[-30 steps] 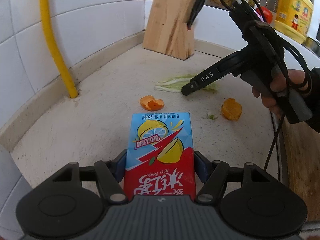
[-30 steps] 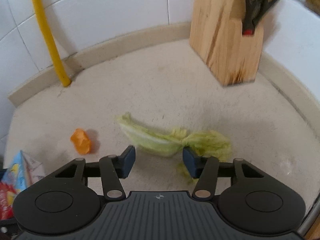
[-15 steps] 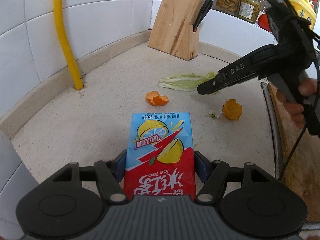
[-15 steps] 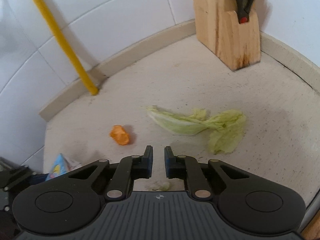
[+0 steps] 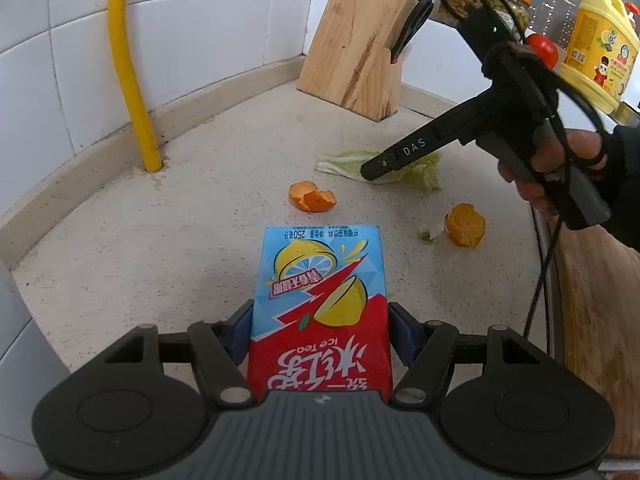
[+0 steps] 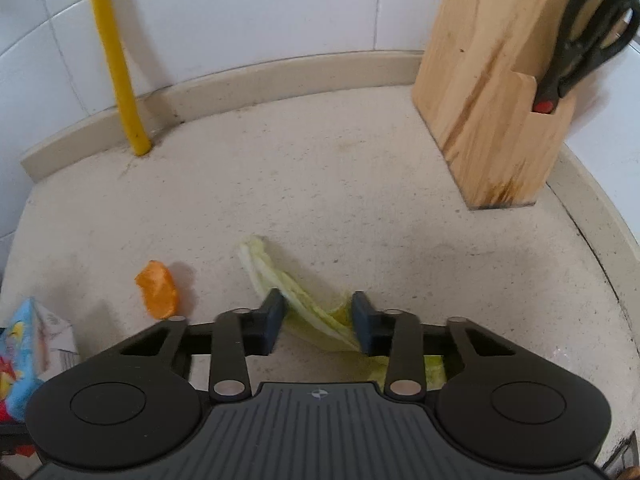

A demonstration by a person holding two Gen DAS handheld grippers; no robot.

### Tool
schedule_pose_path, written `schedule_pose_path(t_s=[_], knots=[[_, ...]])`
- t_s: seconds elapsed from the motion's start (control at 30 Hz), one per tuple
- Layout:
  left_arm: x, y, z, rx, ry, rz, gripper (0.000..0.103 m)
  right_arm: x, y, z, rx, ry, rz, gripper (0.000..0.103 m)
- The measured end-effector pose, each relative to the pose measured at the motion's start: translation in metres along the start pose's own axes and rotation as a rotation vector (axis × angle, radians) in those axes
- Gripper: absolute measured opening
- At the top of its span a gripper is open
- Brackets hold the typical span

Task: Collect trash
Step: 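Grasp the pale cabbage leaf with the right tool while the left tool holds the carton, then carry the carton and cabbage leaf down over the black trash bin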

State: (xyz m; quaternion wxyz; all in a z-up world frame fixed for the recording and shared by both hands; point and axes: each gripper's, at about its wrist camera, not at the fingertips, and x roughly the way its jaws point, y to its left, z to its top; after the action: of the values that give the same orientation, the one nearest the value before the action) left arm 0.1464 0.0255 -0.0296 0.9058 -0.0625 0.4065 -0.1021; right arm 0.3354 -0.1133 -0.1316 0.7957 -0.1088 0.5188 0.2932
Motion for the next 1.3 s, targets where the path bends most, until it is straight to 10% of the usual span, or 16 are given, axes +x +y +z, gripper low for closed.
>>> schedule_pose_path(t_s=[0.27,1.3], knots=[[-0.001,0.005,-0.002,-0.011,0.006,-0.024,0.062,-0.018,0.013,-0.023,0.093,0.074,0.100,0.014],[-0.048,0.018,-0.045,-0.041,-0.014,-0.037,0.062,-0.069,0.083,-0.126,0.582,0.104,0.544,0.014]])
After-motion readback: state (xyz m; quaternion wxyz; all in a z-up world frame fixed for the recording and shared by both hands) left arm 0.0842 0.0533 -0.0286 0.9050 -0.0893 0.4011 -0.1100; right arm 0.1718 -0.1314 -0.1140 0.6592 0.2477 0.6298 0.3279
